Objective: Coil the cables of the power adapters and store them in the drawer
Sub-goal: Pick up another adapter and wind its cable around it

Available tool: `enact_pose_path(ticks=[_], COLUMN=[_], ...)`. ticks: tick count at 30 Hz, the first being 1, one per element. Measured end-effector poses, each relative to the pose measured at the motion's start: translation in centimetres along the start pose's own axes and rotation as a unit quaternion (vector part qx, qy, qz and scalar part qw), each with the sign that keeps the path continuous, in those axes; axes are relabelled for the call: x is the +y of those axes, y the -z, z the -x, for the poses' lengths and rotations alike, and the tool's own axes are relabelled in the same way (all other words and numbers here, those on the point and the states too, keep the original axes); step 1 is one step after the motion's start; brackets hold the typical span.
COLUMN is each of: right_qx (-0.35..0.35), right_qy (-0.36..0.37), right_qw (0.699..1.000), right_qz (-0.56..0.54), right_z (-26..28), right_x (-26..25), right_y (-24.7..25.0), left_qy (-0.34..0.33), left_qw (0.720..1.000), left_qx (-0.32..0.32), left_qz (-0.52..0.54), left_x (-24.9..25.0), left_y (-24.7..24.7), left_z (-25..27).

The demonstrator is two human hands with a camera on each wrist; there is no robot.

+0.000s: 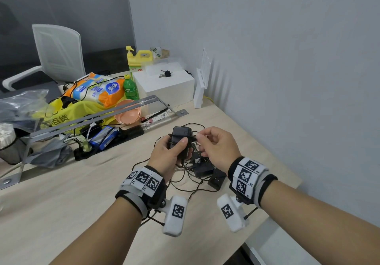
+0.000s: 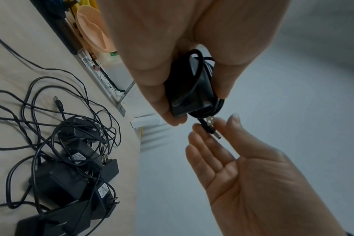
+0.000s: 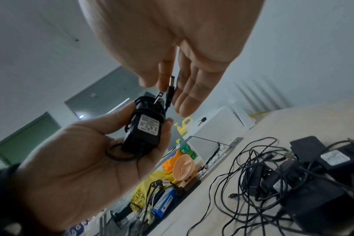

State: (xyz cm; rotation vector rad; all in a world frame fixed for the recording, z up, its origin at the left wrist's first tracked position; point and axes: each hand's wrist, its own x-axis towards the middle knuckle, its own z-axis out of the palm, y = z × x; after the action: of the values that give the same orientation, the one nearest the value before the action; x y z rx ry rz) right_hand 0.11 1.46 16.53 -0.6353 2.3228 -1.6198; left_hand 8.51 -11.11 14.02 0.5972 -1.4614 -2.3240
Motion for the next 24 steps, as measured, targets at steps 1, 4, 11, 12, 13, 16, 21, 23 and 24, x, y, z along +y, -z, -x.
enact_pose_path(ticks=[1, 4, 11, 12, 13, 16, 21, 23, 24], right_qx=[-0.005, -0.009, 0.017, 0.019, 0.019, 0.015, -0.001, 0.006, 0.013], right_qy=[0.014, 0.045, 0.111, 0.13, 0.149, 0.184, 0.219, 0.214, 0.212], right_qw=[1.0, 0.997, 0.983, 0.978, 0.972, 0.957, 0.944, 0.949, 0.951], right_qz=[0.014, 0.058, 0.146, 0.163, 0.181, 0.223, 0.245, 0.233, 0.225], right_z=[0.0, 0.1, 0.2, 0.2, 0.3, 0.1, 0.4, 0.3, 0.1], right_x=[0.1, 0.2, -0.2, -0.3, -0.3, -0.3, -0.2, -0.2, -0.1], right_y=[0.0, 0.2, 0.6, 0.6, 0.6, 0.9, 1.2, 1.3, 1.3], left_qy=[-0.003, -0.005, 0.005, 0.007, 0.012, 0.033, 0.057, 0.067, 0.071], left_qw=[1.0, 0.999, 0.999, 1.0, 1.0, 0.999, 0.995, 0.992, 0.99], left_qx=[0.006, 0.015, 0.011, 0.013, 0.013, 0.009, -0.01, -0.024, -0.034], left_qz=[-0.015, -0.03, -0.03, -0.021, -0.008, 0.034, 0.085, 0.107, 0.117], left_x=[-0.1, -0.4, -0.1, -0.1, -0.1, 0.2, 0.7, 0.9, 0.9], left_y=[-0.1, -0.4, -1.1, -1.2, -1.3, -1.6, -2.0, -2.2, -2.2], left_z=[0.0, 0.0, 0.2, 0.2, 0.2, 0.3, 0.4, 0.5, 0.5])
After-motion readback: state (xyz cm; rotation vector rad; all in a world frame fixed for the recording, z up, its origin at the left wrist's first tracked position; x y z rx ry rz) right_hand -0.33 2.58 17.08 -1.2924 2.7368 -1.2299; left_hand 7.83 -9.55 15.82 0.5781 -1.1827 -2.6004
